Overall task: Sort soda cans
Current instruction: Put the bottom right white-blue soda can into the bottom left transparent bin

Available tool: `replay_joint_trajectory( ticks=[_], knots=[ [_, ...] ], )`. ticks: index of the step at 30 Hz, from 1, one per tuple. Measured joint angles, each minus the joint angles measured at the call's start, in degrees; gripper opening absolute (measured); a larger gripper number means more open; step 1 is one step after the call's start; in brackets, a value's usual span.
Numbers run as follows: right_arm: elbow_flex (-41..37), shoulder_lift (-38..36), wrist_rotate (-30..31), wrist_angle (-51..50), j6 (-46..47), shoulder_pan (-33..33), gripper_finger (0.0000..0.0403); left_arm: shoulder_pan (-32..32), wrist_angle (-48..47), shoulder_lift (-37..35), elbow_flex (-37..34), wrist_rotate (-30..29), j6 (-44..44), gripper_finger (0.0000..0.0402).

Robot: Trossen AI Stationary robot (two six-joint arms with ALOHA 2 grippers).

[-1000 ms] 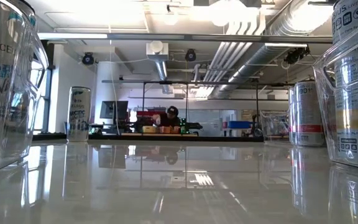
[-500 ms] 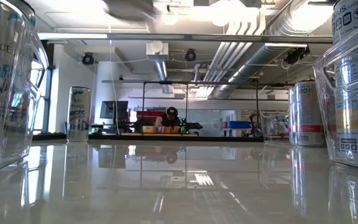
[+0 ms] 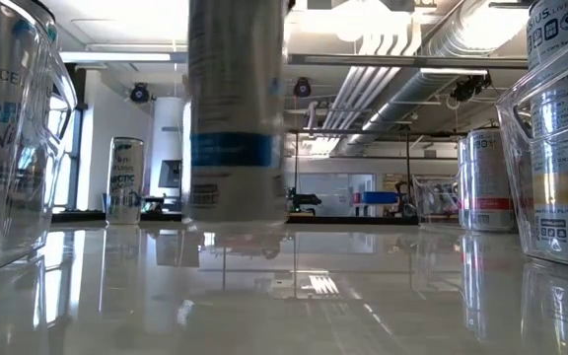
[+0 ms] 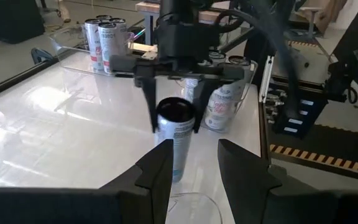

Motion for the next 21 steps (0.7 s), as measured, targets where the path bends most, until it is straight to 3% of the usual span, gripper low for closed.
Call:
replay_joint_trajectory(
  ticks=[9, 15, 21],
  knots=[
    [-5.5, -0.5, 0.1, 9.9, 0.7, -0.7, 0.0237, 4.6, 0.3, 0.2, 0.0, 1.5, 2.4, 0.0124],
    [-7.1, -0.4, 0.6, 14.3, 0.8, -0.5, 0.0303, 7.8, 4.2, 0.3, -0.1, 5.3, 9.2, 0.0149],
    [-7.0, -1.5, 0.8, 14.7, 0.4, -0.5, 0.0316, 9.7, 9.4, 0.9, -0.5, 5.7, 15.5, 0.0183]
  ],
)
